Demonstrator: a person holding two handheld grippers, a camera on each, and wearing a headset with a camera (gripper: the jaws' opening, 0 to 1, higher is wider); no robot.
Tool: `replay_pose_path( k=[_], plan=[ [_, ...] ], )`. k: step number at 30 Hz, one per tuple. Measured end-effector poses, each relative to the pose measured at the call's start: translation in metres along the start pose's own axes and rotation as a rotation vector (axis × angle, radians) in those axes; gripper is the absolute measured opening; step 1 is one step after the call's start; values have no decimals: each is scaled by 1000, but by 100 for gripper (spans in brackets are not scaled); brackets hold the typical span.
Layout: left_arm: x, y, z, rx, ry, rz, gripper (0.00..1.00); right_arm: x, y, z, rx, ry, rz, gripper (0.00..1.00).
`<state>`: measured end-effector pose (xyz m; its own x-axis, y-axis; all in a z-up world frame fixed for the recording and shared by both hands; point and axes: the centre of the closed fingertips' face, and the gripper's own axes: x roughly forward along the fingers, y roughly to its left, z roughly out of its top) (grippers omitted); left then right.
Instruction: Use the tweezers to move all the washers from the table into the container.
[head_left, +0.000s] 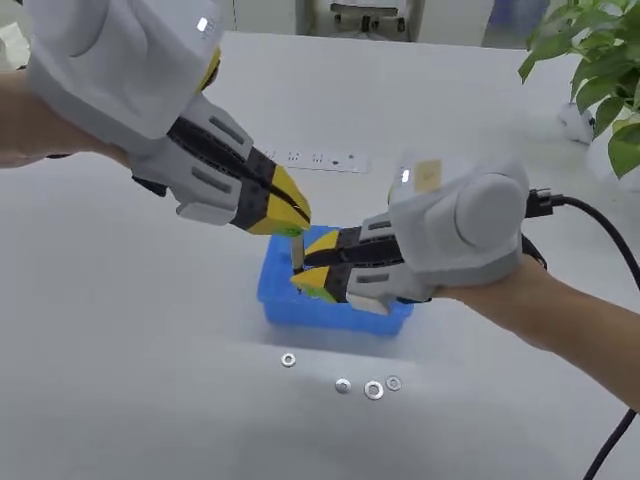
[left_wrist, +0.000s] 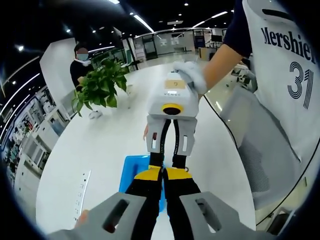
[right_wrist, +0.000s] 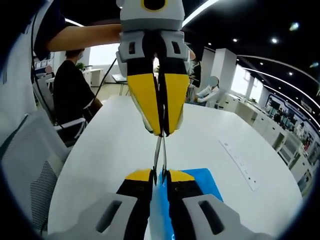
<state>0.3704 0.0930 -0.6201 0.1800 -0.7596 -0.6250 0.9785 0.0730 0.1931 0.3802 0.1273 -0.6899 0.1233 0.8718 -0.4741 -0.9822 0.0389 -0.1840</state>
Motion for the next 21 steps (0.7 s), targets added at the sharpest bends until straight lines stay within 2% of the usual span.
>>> replay_pose_path(
  k=[8,19,21],
  plan=[
    [-8,-9,5,-3,-21,11,5,-1,12,7,10,-17,20,12],
    [-10,-18,-5,-23,-11,19,5,2,26,4,13,-11,42,12],
    [-9,-24,-9,-27,-5,18,5,4,30,1,14,-7,46,12]
  ],
)
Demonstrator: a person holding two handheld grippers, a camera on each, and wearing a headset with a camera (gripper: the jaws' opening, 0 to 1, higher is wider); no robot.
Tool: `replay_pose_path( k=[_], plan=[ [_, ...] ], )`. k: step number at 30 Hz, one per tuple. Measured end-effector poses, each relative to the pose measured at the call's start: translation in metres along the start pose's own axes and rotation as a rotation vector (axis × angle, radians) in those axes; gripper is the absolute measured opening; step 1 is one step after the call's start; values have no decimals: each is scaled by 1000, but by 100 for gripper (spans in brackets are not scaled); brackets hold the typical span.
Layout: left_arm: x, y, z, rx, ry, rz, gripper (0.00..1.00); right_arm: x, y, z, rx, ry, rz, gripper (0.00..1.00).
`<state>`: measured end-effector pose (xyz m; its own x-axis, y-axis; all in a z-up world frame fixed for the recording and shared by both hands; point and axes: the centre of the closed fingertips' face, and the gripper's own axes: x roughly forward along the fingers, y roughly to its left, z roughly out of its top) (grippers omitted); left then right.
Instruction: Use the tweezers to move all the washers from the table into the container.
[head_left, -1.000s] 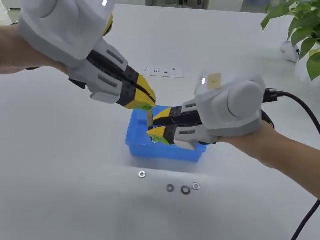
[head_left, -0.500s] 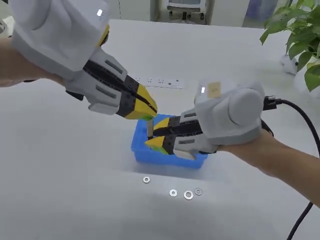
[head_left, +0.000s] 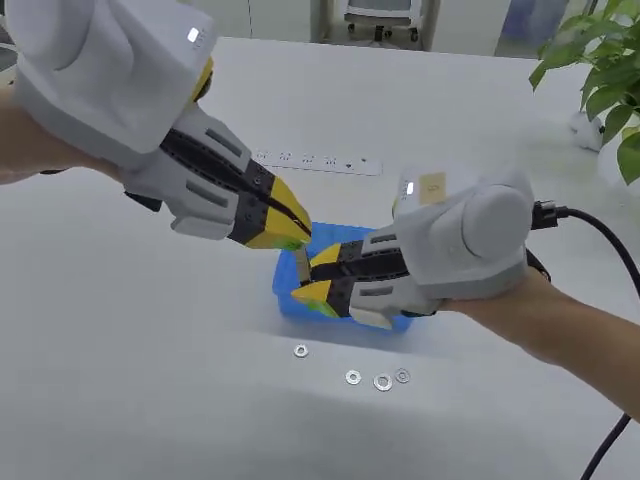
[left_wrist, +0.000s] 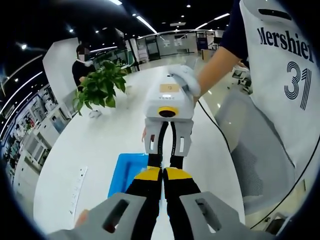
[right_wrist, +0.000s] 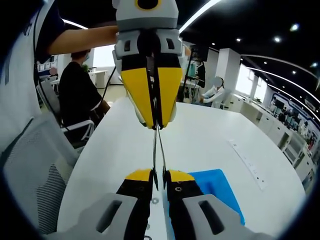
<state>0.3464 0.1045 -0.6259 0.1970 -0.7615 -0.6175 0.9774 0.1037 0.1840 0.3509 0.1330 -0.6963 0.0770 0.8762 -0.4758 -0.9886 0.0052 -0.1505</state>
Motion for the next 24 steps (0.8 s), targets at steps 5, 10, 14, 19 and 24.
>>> replay_pose_path(
  k=[5,10,14,19,24],
  plan=[
    [3,-11,-6,-4,16,-4,5,6,7,-9,6,13,8,12],
    [6,-21,-21,-28,22,-13,5,15,17,-18,3,32,25,12],
    [10,-19,-25,-47,18,-19,5,19,20,-23,14,37,36,12],
    [15,-25,-34,-69,12,-29,5,26,24,-31,31,43,46,12],
    [20,-26,-39,-88,6,-41,5,30,27,-36,35,48,57,12]
  ],
)
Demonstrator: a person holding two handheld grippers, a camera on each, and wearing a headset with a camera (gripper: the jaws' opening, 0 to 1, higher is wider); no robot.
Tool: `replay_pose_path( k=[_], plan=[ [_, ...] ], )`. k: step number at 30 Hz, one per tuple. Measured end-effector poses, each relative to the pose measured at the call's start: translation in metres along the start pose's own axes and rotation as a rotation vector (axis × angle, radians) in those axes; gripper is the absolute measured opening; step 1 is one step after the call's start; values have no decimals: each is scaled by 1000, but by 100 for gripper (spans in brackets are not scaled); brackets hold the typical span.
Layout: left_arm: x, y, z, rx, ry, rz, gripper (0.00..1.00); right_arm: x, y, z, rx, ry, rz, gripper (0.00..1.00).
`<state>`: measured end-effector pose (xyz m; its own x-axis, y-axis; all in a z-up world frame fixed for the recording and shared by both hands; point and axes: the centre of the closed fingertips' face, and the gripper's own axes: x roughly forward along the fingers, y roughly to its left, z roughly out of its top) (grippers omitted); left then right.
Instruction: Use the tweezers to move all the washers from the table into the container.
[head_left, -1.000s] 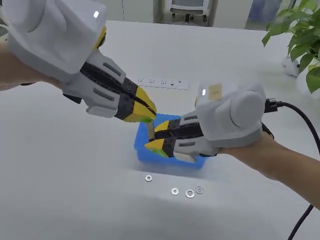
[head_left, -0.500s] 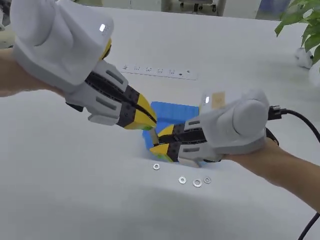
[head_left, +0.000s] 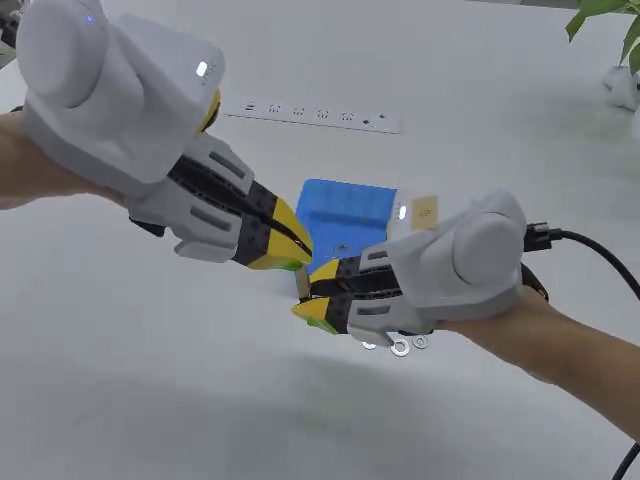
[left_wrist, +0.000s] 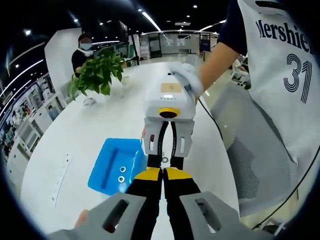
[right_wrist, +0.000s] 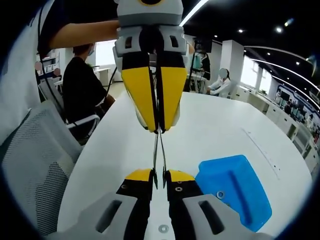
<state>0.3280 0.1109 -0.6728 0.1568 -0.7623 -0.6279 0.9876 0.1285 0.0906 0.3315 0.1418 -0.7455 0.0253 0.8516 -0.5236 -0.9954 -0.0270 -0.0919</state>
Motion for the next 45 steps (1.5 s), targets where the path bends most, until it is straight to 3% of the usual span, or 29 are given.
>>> replay_pose_path(
  k=[15,22,45],
  plan=[
    [18,3,-10,-30,13,-14,5,9,-10,-22,-5,37,-14,12],
    [22,8,-17,-31,15,-13,5,13,-14,-27,7,37,-16,12],
    [30,15,-25,-39,24,-26,5,19,-18,-37,40,36,-17,12]
  ],
)
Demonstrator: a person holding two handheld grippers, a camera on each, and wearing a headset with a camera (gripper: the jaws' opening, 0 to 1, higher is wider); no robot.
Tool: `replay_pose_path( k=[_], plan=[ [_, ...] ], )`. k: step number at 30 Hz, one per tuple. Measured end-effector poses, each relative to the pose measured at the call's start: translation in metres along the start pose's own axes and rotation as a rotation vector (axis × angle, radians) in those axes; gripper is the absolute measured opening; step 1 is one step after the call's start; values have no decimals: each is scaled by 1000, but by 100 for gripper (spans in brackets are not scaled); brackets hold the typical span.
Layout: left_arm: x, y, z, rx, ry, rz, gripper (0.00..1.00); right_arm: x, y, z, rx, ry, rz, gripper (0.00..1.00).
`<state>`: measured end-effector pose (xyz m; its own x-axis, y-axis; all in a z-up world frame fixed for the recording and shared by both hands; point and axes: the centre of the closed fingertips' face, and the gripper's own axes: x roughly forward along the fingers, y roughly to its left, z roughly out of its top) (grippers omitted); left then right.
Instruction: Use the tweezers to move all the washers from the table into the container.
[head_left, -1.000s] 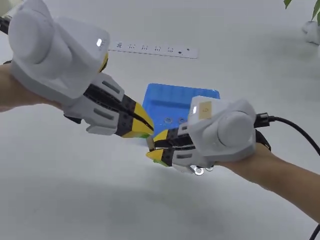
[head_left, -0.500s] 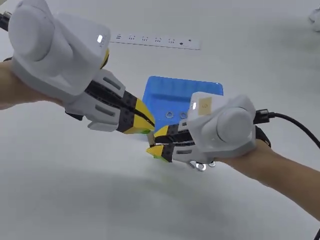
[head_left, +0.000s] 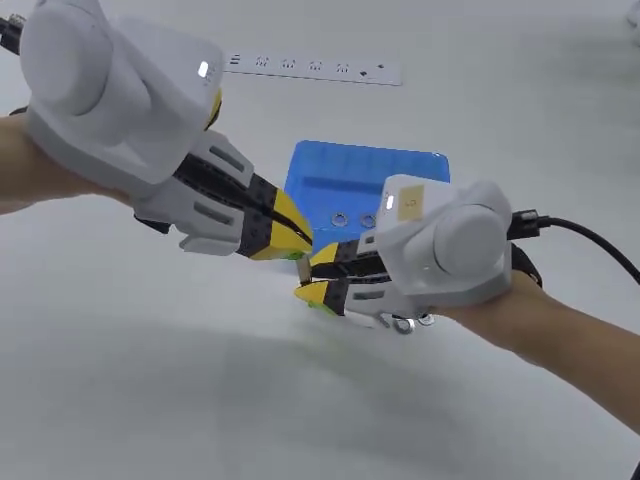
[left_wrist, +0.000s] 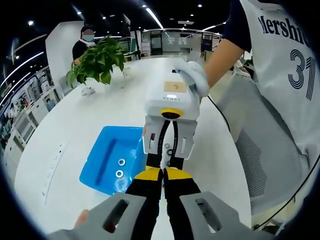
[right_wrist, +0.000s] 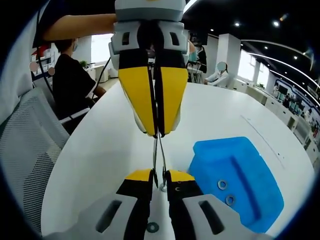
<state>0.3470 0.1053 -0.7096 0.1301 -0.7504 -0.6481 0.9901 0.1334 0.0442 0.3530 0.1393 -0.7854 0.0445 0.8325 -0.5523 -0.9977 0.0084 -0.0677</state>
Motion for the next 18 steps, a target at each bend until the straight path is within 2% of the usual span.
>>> replay_pose_path(
  k=[8,12,14,18],
  plan=[
    [2,1,1,1,-6,-3,5,-1,0,-1,9,-3,-3,12],
    [3,2,1,-1,-14,0,5,-3,1,4,24,-23,-1,15],
    [3,2,2,-2,-16,-2,5,-4,-2,4,-8,-13,-13,15],
    [4,3,2,1,-18,-2,5,-3,-1,3,-14,-8,-7,13]
  ],
)
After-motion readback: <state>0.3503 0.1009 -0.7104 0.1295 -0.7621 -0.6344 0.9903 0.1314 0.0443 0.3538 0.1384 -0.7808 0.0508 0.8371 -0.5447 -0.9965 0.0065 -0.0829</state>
